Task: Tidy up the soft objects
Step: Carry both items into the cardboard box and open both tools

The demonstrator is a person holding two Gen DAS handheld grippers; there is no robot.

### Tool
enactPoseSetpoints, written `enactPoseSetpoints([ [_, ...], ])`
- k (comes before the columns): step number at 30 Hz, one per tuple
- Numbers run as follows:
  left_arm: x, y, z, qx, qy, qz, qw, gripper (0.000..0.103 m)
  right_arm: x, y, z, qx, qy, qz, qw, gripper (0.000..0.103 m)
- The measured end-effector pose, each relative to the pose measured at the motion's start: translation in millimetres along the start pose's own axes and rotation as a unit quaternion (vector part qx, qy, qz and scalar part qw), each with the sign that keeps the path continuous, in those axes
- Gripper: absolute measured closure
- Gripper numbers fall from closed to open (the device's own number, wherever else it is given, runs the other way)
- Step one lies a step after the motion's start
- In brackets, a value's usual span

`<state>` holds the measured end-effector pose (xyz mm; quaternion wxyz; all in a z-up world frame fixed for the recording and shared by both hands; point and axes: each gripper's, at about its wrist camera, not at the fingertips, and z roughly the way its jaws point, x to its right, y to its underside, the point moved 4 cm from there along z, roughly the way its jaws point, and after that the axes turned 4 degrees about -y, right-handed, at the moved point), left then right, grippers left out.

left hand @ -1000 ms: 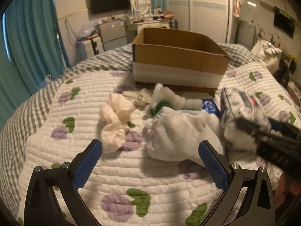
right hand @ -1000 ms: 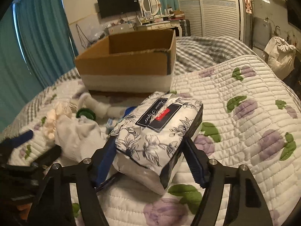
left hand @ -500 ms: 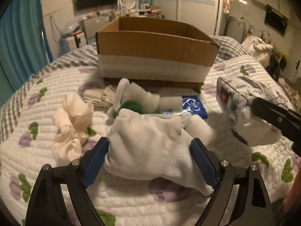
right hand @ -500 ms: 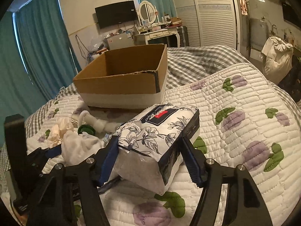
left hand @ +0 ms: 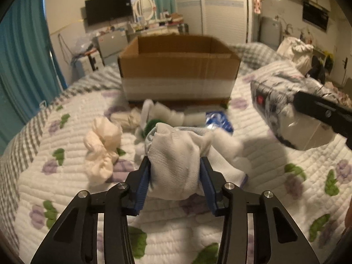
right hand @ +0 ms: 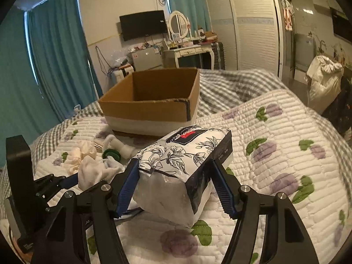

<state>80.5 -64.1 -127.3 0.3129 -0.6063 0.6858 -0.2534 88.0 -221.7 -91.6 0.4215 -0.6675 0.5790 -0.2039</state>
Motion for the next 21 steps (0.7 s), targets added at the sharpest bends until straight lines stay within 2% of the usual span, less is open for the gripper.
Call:
enactPoseSetpoints([
  [5,2.4,-28.5,-36.4,0.045,0.001,0.000,0.9990,0.060,-2.9,-15.1,-23.4,0.023,-0.010,-0.012,1.000,0.037],
  [12,-9.5,-91.7,-59.3,0.089,0.003,-0.010,0.9960,0.060,-3.0,-77.7,-41.6,0.072,-0.043,-0.046,0.995,0.038],
  [17,-16.3,-147.5,-36.0,0.098,0.000,-0.008,0.9952,0.060,-4.1,-134.4,-19.2,0.100,-0.055,-0.091,0.989,0.038],
  [21,-16.2,-178.8,5.0,0.093,-0.005,0.003,0.9956,0.059,-4.4,-168.4,31.6,0.098,-0.072,-0.104,0.987,0.038],
])
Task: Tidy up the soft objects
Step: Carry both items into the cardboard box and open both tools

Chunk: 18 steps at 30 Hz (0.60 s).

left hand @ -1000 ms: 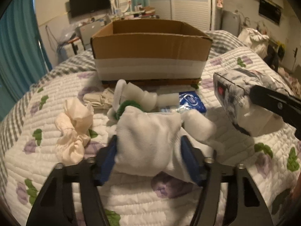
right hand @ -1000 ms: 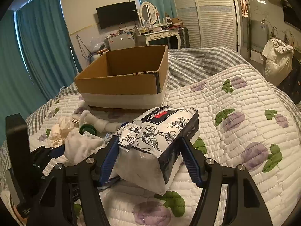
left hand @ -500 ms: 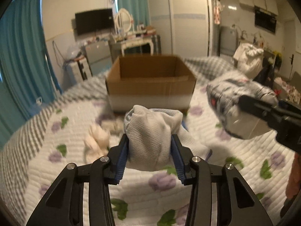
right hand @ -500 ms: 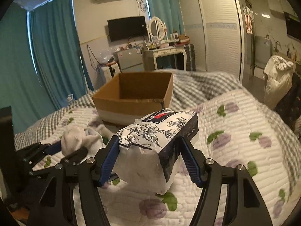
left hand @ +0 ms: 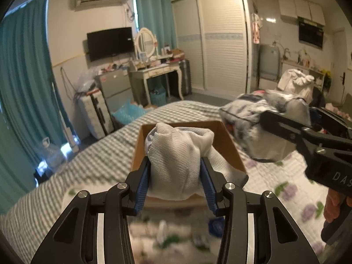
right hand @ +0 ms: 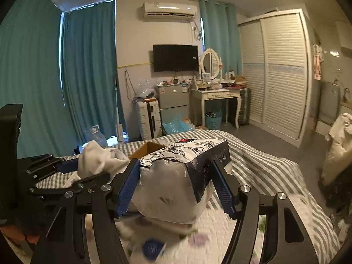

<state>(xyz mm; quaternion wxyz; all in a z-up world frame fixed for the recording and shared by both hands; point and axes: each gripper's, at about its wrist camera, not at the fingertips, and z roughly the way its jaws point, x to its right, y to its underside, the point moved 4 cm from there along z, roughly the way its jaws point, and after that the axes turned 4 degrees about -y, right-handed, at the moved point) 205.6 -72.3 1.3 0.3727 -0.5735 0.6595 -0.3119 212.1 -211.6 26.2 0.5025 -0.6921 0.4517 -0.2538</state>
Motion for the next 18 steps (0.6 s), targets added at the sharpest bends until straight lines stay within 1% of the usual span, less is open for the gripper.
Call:
enactPoseSetpoints([
  [1,0.1,-3.7,17.9,-0.001,-0.002,0.006,1.0000,0.059,4.5,-1.9,15.2,-0.004,-0.005,0.003,1.000,0.038],
  [2,0.5,-3.2,26.2,-0.002,-0.002,0.011,0.9999,0.059,8.2,-2.4,30.1,-0.007,-0.008,0.007,1.000,0.038],
  [4,-0.6,-0.8,55.6,-0.014,-0.007,0.023,0.9996,0.059,16.0,1.5,62.5,-0.022,-0.009,0.010,1.000,0.038],
  [6,-3.3,4.2,81.1,-0.027,-0.009,0.027,0.9992,0.058,19.5,8.5,90.8,-0.035,-0.011,0.001,0.999,0.037],
  [8,-6.1,10.8,95.5,-0.037,-0.006,0.026,0.9990,0.054,21.6,15.6,110.4,-0.045,-0.014,-0.006,0.999,0.037],
  [9,-7.8,14.9,103.8,-0.044,0.001,0.023,0.9988,0.050,22.8,19.4,117.7,-0.049,-0.017,-0.007,0.999,0.036],
  [10,-7.4,19.8,107.6,-0.051,0.010,0.021,0.9984,0.047,25.7,22.6,122.7,-0.051,-0.021,-0.005,0.998,0.033],
  [12,-5.6,23.9,108.9,-0.058,0.004,0.020,0.9981,0.014,31.0,24.8,126.8,-0.050,-0.028,0.006,0.998,0.025],
  [13,-7.4,25.2,106.2,-0.049,-0.007,0.018,0.9986,0.010,35.7,23.8,125.8,-0.047,-0.024,0.012,0.999,0.023],
  [14,-8.4,25.8,101.6,-0.039,-0.015,0.016,0.9990,0.009,38.9,22.8,122.9,-0.046,-0.019,0.016,0.999,0.020],
  [18,-13.5,22.9,81.9,-0.042,-0.034,0.014,0.9984,0.009,44.7,9.5,94.8,-0.033,0.003,0.024,0.999,0.019],
])
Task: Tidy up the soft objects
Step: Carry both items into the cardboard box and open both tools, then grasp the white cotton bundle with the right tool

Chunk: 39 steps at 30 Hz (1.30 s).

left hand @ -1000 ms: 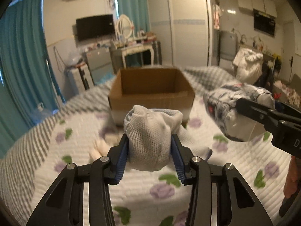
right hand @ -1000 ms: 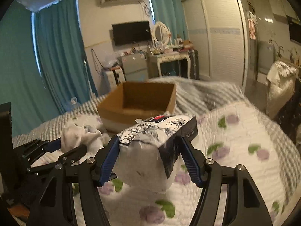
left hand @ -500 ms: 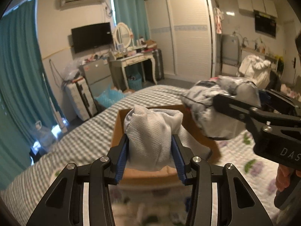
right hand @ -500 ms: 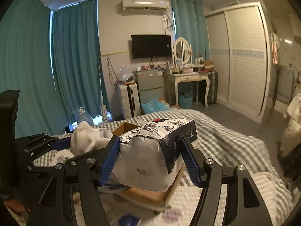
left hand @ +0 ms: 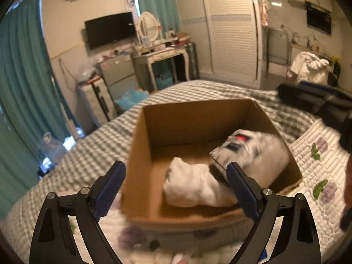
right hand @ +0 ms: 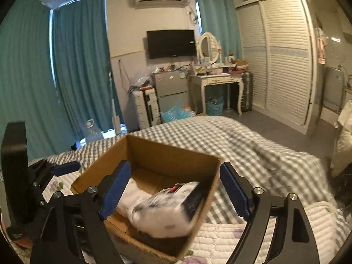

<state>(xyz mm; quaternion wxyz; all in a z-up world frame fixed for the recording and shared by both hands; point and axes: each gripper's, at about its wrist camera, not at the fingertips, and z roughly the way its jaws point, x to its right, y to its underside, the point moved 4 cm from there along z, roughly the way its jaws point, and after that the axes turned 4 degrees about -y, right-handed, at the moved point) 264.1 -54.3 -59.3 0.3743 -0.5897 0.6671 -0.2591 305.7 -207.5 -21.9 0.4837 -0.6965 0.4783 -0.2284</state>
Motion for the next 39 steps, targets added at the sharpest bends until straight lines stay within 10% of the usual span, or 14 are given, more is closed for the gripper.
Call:
enactPoseSetpoints([
  [17,-64.0,8.9,-207.4,0.111,-0.027,-0.026,0.9931,0.009,-105.9,-12.5,-176.5,-0.009,0.017,-0.080,0.997,0.005],
  [31,-63.5,130.5,-90.2,-0.031,-0.010,-0.091,0.9953,0.009,-109.0,133.1,-73.5,-0.125,0.020,-0.011,0.992,0.006],
  [39,-62.7,166.1,-50.0,-0.072,-0.003,-0.058,0.9957,0.011,-97.2,200.7,-16.7,-0.231,0.013,0.041,0.972,0.055],
])
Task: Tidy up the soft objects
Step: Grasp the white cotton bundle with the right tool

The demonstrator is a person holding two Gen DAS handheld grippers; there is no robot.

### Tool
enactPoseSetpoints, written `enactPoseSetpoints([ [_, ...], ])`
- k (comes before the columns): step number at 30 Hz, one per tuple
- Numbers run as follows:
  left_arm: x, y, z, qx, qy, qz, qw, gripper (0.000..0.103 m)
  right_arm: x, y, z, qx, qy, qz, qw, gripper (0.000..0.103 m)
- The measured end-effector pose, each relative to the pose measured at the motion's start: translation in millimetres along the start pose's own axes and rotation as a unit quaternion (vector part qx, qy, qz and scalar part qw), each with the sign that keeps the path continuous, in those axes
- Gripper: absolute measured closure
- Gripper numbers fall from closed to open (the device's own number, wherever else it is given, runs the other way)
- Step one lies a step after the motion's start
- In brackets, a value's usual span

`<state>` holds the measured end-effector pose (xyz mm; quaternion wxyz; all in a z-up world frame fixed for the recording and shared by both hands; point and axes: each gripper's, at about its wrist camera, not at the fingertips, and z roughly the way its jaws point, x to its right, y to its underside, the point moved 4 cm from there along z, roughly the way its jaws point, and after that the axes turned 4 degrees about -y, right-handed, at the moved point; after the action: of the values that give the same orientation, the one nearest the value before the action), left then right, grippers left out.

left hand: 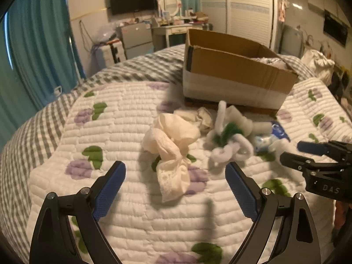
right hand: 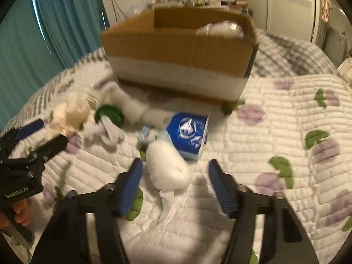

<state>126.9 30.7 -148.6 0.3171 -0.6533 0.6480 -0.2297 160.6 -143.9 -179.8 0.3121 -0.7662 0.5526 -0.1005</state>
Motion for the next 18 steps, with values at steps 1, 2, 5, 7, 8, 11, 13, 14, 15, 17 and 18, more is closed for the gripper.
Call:
enactPoseSetpoints([
  [1,-0.5,-1.1,2.4,0.001,0.001,0.000,1.0000,0.011,-2.0,0.7,3.3,-0.007,-0.004,-0.002,1.000,0.061],
  [2,-1.6,-2.2,4.5,0.001,0.002,-0.002,1.0000,0.011,-5.0,1.4,4.8,-0.011,-0.010,-0.005,1.000,0.068],
  [5,-3.3,-3.0,10.4,0.005,0.008,-0.001,1.0000,0.011,-10.4,-0.8,-5.9,0.013,0.003,-0.018,1.000,0.070],
  [7,-4.0,-2.9,14.2,0.003,0.008,0.002,1.0000,0.019,-13.2,-7.6,-17.6,0.039,0.011,-0.022,0.999,0.070],
  [8,-4.3,-2.1,17.2,-0.001,0.008,0.003,1.0000,0.029,-13.4,-10.3,-23.6,0.051,0.014,-0.024,0.998,0.070],
  [11,-7.9,-2.1,25.4,-0.010,0.000,-0.003,0.9999,0.035,-12.7,-15.7,-30.1,0.067,0.027,-0.027,0.997,0.070],
  [13,-11.2,-2.4,28.5,-0.008,0.000,-0.008,0.9999,0.046,-11.6,-15.1,-28.1,0.063,0.026,-0.024,0.997,0.070],
  [14,-12.0,-2.4,30.6,-0.011,0.004,-0.010,0.9999,0.058,-11.1,-14.9,-26.7,0.060,0.024,-0.022,0.998,0.070],
  [15,-12.7,-1.9,32.4,-0.015,0.009,-0.012,0.9998,0.064,-11.3,-14.4,-25.3,0.058,0.024,-0.022,0.998,0.070],
  [17,-12.4,-0.5,33.1,-0.014,0.018,-0.014,0.9997,0.073,-12.7,-14.4,-24.6,0.058,0.023,-0.023,0.998,0.070],
  [18,-11.0,-0.2,32.1,-0.011,0.019,-0.011,0.9997,0.078,-12.2,-14.2,-26.1,0.060,0.022,-0.023,0.998,0.070],
])
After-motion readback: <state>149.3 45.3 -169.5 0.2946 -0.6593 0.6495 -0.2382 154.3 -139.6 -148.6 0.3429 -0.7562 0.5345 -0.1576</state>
